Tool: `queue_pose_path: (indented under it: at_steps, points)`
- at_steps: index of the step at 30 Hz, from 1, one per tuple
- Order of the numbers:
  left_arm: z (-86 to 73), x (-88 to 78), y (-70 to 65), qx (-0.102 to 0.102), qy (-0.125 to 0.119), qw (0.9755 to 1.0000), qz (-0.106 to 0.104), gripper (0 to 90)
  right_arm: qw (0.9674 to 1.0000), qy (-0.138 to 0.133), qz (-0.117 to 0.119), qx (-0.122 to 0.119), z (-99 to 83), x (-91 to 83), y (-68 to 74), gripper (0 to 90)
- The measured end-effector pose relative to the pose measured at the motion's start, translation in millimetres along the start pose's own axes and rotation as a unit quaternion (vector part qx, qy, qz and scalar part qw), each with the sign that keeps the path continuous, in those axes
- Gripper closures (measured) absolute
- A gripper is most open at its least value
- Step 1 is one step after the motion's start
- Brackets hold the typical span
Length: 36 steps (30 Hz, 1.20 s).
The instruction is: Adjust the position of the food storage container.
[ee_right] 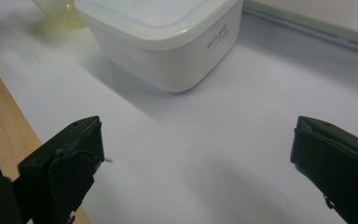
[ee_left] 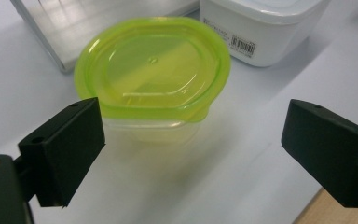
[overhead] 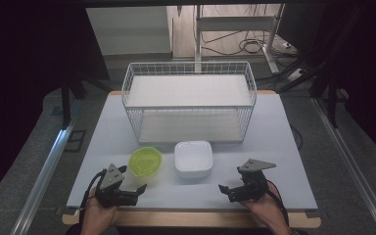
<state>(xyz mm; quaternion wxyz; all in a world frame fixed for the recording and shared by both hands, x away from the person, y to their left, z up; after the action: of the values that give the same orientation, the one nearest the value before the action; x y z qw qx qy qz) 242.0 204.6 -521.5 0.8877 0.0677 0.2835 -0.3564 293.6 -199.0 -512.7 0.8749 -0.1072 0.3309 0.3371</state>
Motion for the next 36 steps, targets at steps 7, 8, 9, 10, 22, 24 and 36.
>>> queue_pose_path:
  at_steps: [7, 8, 9, 10, 22, 24, 36]
  points:
    - [1.6, -0.8, -2.4, -0.008, 0.013, 0.9997, -0.017, 5.3, 0.9998, 0.009, -0.002, 0.020, -1.1, 0.5, -6.9, 10.8]
    - [1.7, -0.6, -2.5, -0.011, 0.014, 0.9996, -0.021, 5.2, 0.9998, 0.006, 0.001, 0.021, -1.3, 0.6, -8.1, 11.8]
    - [1.6, -0.4, -2.5, -0.014, 0.014, 0.9995, -0.023, 4.7, 0.9997, 0.005, 0.003, 0.022, -1.4, 0.4, -8.7, 12.2]
    - [1.7, -0.5, -2.4, -0.015, 0.015, 0.9995, -0.023, 4.4, 0.9998, 0.004, 0.003, 0.022, -1.3, 0.4, -8.9, 12.7]
    - [7.0, -8.2, -0.4, -0.031, -0.010, 0.9984, -0.047, 4.7, 0.9998, 0.018, -0.001, 0.005, -3.7, 4.9, -8.5, 14.7]
    - [8.0, -9.0, -1.3, -0.025, -0.011, 0.9987, -0.043, 7.3, 0.9998, 0.018, -0.002, 0.005, -3.8, 5.0, -8.7, 14.8]
    - [27.8, -3.5, -11.3, -0.008, -0.001, 0.9970, -0.077, 40.7, 0.9999, 0.004, -0.014, -0.002, -2.1, 3.1, -7.4, 17.1]
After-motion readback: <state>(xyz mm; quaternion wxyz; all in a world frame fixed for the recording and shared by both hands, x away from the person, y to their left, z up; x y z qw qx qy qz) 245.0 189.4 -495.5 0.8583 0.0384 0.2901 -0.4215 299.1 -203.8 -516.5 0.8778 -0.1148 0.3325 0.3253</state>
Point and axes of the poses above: each handheld gripper's, and its own axes: x roughly forward along the jaws, z roughly out of its top, y roughly to its left, the point moved 2 cm from there along x, roughly forward along the jaws, and after that the axes turned 7 degrees about -z, right-handed, at the moved point
